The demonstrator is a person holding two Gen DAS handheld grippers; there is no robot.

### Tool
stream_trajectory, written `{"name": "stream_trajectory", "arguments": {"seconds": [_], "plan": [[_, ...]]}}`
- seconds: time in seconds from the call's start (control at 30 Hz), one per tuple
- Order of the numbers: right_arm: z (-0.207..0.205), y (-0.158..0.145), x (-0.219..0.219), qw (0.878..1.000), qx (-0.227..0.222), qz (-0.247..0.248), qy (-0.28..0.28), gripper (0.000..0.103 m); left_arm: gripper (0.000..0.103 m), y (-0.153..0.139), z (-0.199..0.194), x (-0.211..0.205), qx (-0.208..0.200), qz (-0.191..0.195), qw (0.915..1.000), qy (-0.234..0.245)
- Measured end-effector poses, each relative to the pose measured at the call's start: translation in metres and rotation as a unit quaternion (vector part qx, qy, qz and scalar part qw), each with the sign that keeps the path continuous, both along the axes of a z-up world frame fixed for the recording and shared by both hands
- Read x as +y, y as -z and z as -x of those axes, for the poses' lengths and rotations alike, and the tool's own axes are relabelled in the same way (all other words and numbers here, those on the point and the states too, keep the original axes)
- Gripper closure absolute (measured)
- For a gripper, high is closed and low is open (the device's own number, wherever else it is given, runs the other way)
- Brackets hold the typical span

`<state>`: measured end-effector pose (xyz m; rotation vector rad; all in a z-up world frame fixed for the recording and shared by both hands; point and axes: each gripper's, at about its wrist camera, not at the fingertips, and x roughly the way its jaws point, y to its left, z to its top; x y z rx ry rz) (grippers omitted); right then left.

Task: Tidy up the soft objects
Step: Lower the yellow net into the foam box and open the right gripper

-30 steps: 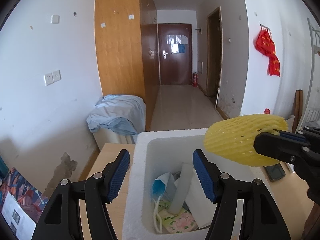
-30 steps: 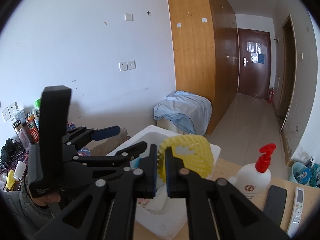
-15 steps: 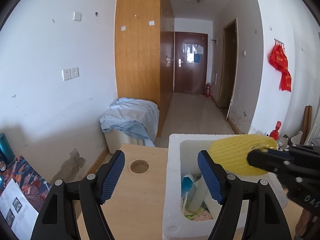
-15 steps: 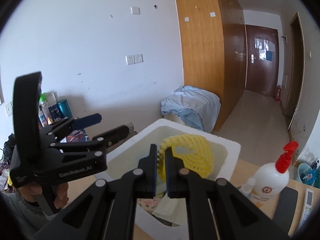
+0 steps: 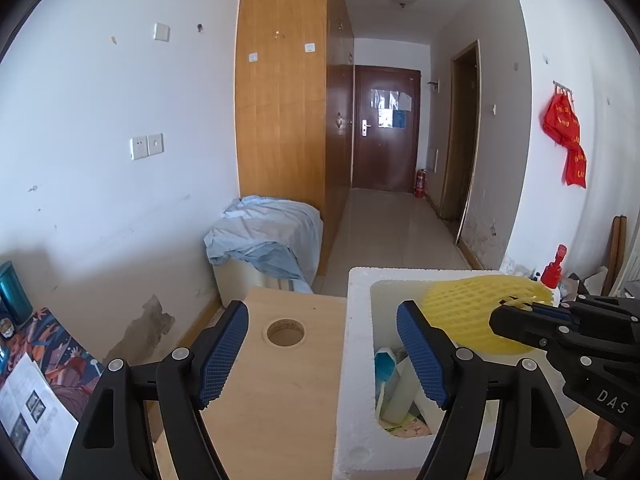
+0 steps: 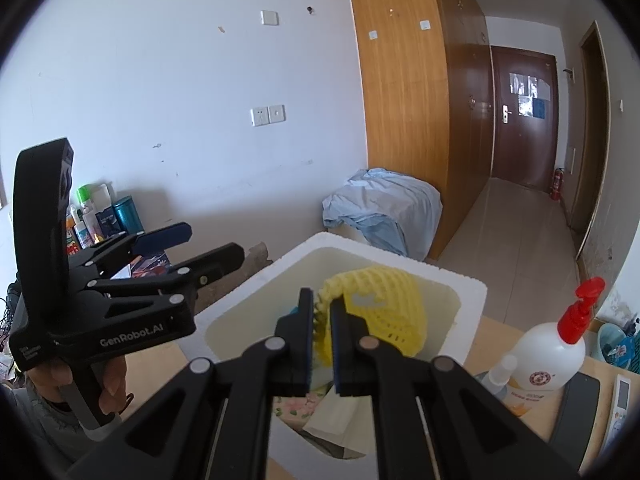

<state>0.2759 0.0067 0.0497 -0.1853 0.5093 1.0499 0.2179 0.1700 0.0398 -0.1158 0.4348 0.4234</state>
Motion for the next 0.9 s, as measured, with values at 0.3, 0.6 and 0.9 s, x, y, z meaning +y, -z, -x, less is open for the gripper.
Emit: {"name": "stream_trajectory", "arguments": {"seconds": [0.3,0.6,0.9], "plan": [[0.0058,-0.0020,-0.0007,1.000,-0.010,-0.002,0.003,0.036,0.025,-0.0007,0.0021,0.0043,-0.003,0.005,1.0000,-0.003],[0.0028,-0.0010,-0.0020,1.000,-0.010,-0.002,0.012,0.013,0.025,-0.0030,0.0036,0.0055,-0.005,0.006,1.0000,-0.005],[0.0015,0.0002,-0.0016,0.999,-0.020,0.007,0.032,0.000,0.025,-0.0039,0.0037,0.0064,-0.007,0.008,0.9999,-0.004]]}}
